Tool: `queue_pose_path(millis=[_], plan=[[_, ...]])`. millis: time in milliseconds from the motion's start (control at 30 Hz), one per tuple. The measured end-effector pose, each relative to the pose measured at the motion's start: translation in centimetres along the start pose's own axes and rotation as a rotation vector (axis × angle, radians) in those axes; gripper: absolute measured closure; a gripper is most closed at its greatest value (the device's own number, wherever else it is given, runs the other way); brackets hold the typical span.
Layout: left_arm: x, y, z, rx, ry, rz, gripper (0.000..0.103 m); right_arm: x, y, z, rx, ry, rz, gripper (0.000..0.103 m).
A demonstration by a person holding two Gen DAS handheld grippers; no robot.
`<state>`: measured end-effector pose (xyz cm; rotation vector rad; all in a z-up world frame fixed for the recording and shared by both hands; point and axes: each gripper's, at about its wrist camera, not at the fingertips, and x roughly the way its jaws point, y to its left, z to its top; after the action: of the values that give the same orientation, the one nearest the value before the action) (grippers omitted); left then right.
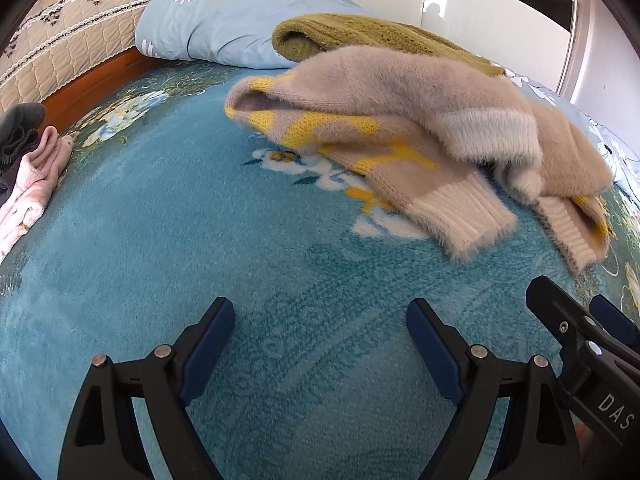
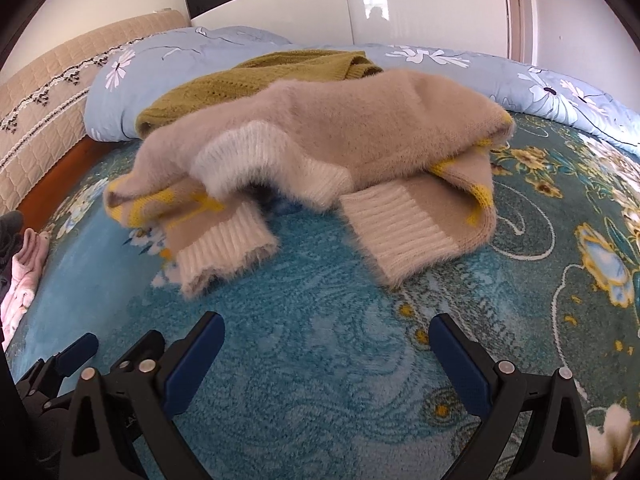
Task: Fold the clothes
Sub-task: 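Reach both grippers toward the beige fuzzy sweater on the pile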
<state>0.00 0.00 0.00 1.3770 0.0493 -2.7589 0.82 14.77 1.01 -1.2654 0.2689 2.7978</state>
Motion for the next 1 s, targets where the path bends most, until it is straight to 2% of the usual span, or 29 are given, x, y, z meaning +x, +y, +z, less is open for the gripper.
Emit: queue_pose_path(millis=[800,933,1000], plan=[[-0.2,0.0,-0.09,0.002,-0.001,0.001,0.014,0.5,-0.28,-0.05,-0.013,0.026,-0.01,0.0],[-0.29,0.28,0.17,0.013,0.017,-0.039,0.012,0.2,-0.39,-0.01,-0.013,0.024,-0.002,0.0],[-0.31,0.24,0.65,0.066,0.035,-0.066,0.012,-0.09,-0.67,-0.09,-0.003,0.016,-0.001,0.0]])
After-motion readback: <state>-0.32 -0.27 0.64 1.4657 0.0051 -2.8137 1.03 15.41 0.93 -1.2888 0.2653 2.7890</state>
